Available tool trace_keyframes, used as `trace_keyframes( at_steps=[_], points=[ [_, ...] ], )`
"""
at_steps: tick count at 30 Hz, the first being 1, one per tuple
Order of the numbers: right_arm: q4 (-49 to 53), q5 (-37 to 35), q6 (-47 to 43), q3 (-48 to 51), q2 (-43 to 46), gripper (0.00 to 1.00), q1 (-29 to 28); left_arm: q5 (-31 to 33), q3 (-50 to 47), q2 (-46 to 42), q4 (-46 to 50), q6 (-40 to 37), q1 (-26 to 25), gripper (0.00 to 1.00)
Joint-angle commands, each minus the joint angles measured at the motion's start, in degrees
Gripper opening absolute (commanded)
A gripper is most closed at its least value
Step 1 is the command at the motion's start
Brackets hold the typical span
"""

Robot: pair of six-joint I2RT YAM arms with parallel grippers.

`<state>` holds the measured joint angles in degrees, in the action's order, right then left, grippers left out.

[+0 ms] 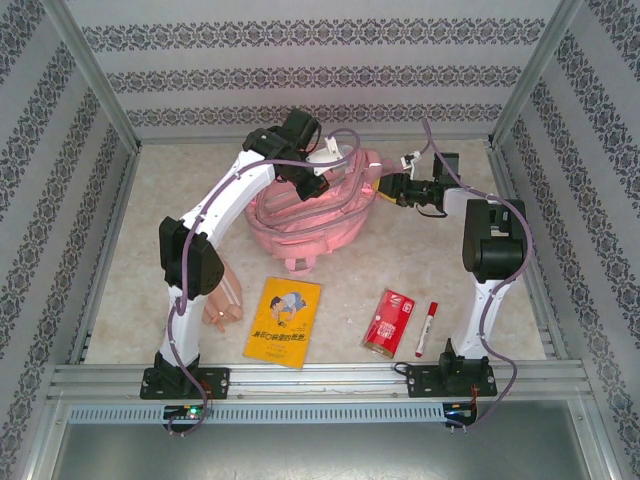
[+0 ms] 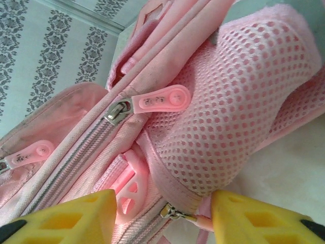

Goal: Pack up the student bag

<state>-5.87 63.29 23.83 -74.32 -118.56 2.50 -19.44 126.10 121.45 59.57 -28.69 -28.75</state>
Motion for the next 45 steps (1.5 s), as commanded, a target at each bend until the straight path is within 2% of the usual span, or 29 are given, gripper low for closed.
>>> trace_keyframes(
  at_steps=[1,5,8,12,16,20,25,26,29,33,38,45],
  points=[
    [-1.87,3.07,-0.07,-0.03,-0.33,0.47,0.13,-2.38,1.18,-4.29,-3.19,0.03,0.73,0.00],
    [-2.12,3.27,0.37,0.56,-0.13,0.41,0.12,-2.44,1.07,-4.21,-3.55,0.30,1.14,0.00],
    [-2.05,2.66,0.67,0.77,-0.16,0.40,0.06,-2.74,0.99,-4.13,-3.84,0.17,1.50,0.00],
    [0.95,-1.51,0.38,-0.01,-0.38,0.50,0.30,-5.49,0.99,-4.28,-3.44,-1.52,2.07,0.00],
    [2.53,-3.01,1.20,-0.67,-1.40,0.50,0.75,-7.03,0.72,-4.29,-1.94,-5.16,2.30,0.00],
    [-7.50,-2.40,5.59,4.86,-0.04,0.52,0.10,-7.67,0.72,-3.61,-0.39,-7.64,2.83,0.00],
    [-29.74,-1.05,10.61,14.07,2.67,0.54,-0.17,-8.66,0.68,-3.62,2.16,-14.13,3.90,0.00],
    [-31.45,-1.64,10.41,14.77,2.95,0.54,-0.28,-8.50,0.51,-3.87,2.45,-15.95,3.96,0.00],
    [-29.42,-2.65,7.97,14.63,3.45,0.54,-1.59,-7.72,-0.54,-4.77,1.56,-20.36,4.38,0.00],
    [-29.56,-1.74,3.99,15.77,4.13,0.53,-3.70,-9.19,-0.34,-4.82,-0.64,-22.63,5.28,0.00],
    [-31.26,-1.50,2.62,17.30,5.01,0.47,-3.74,-10.31,-0.33,-4.95,-1.81,-26.65,5.85,0.00],
    [-32.12,1.60,1.35,17.46,5.03,0.42,-4.82,-14.35,0.97,-5.34,-3.82,-25.63,8.30,0.00]
  ],
)
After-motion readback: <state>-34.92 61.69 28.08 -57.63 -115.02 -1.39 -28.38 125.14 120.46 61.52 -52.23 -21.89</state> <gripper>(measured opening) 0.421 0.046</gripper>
